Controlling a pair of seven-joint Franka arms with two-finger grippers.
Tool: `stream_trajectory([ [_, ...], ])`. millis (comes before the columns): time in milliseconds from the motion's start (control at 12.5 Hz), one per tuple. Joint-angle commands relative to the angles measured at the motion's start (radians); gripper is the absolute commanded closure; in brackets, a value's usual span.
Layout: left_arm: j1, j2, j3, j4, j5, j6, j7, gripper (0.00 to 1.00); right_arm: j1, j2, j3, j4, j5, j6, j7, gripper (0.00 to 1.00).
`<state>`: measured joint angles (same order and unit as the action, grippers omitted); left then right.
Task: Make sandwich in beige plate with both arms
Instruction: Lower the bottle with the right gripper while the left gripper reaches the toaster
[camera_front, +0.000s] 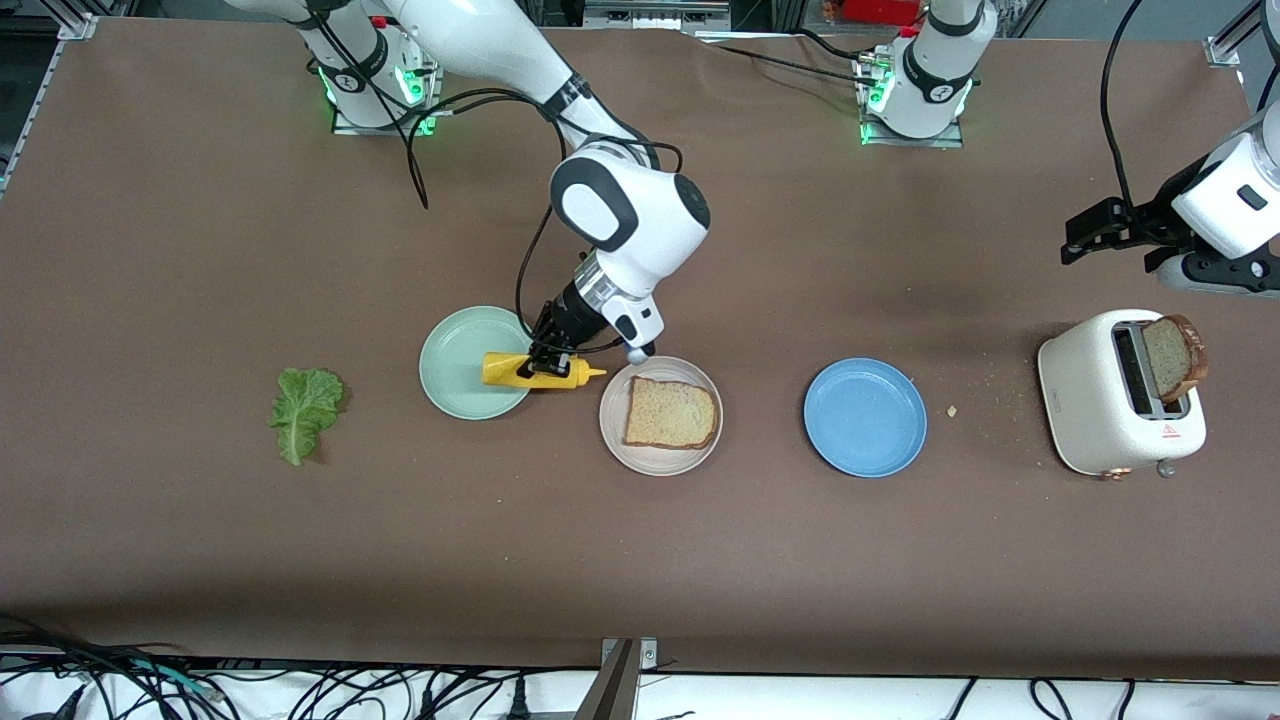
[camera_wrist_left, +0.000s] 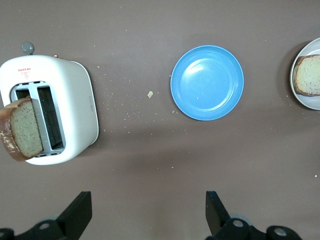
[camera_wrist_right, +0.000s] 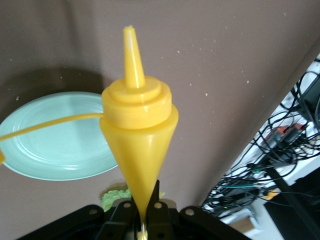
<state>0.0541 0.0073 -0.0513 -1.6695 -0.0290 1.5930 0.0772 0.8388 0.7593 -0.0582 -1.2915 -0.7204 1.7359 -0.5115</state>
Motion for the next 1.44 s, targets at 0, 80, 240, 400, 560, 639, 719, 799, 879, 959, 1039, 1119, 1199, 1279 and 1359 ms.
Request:
stream_trajectory([
  [0, 0.006, 0.005, 0.004, 0.027, 0.001, -0.018, -0.007, 0.00, -0.059, -0.077, 0.009, -0.009, 0.128, -0.004, -0.012, 0.94],
  [80, 0.007, 0.014, 0.008, 0.036, 0.001, -0.018, -0.005, 0.00, -0.088, -0.098, 0.011, -0.009, 0.198, 0.005, -0.022, 0.94],
  [240, 0.038, 0.025, 0.011, 0.043, 0.029, -0.016, 0.000, 0.00, -0.144, -0.135, 0.009, -0.014, 0.329, 0.037, -0.060, 0.94],
  [400, 0.042, 0.063, 0.013, 0.057, 0.104, -0.014, 0.007, 0.00, -0.203, -0.167, 0.011, -0.019, 0.444, 0.045, -0.100, 0.94],
  [560, 0.091, 0.109, 0.016, 0.097, 0.107, -0.010, 0.006, 0.00, -0.286, -0.202, 0.011, -0.037, 0.618, 0.068, -0.183, 0.94],
  [639, 0.105, 0.150, 0.016, 0.121, 0.106, -0.010, 0.009, 0.00, -0.335, -0.225, 0.011, -0.058, 0.716, 0.071, -0.232, 0.94],
  [719, 0.149, 0.173, 0.018, 0.143, 0.106, -0.008, 0.042, 0.00, -0.380, -0.238, 0.011, -0.065, 0.801, 0.071, -0.293, 0.94],
  [799, 0.177, 0.206, 0.016, 0.145, 0.100, -0.002, 0.108, 0.00, -0.423, -0.248, 0.011, -0.069, 0.884, 0.070, -0.352, 0.94],
  [879, 0.191, 0.227, 0.019, 0.145, 0.107, 0.037, 0.131, 0.00, -0.456, -0.250, 0.011, -0.075, 0.951, 0.067, -0.410, 0.94],
  [959, 0.243, 0.247, 0.018, 0.139, 0.128, 0.114, 0.142, 0.00, -0.487, -0.256, 0.011, -0.083, 1.016, 0.065, -0.473, 0.94],
  [1039, 0.265, 0.270, 0.016, 0.131, 0.129, 0.155, 0.148, 0.00, -0.522, -0.258, 0.011, -0.092, 1.083, 0.064, -0.540, 0.94],
  [1119, 0.273, 0.298, 0.016, 0.131, 0.129, 0.174, 0.150, 0.00, -0.555, -0.258, 0.011, -0.106, 1.155, 0.059, -0.621, 0.94],
  [1199, 0.283, 0.313, 0.016, 0.122, 0.129, 0.205, 0.151, 0.00, -0.591, -0.261, 0.009, -0.127, 1.226, 0.057, -0.707, 0.94],
  [1279, 0.288, 0.325, 0.016, 0.103, 0.129, 0.235, 0.151, 0.01, -0.630, -0.261, 0.009, -0.156, 1.292, 0.057, -0.808, 0.94],
  [1359, 0.302, 0.330, 0.016, 0.084, 0.126, 0.260, 0.153, 0.01, -0.674, -0.258, 0.009, -0.181, 1.364, 0.054, -0.917, 0.94],
])
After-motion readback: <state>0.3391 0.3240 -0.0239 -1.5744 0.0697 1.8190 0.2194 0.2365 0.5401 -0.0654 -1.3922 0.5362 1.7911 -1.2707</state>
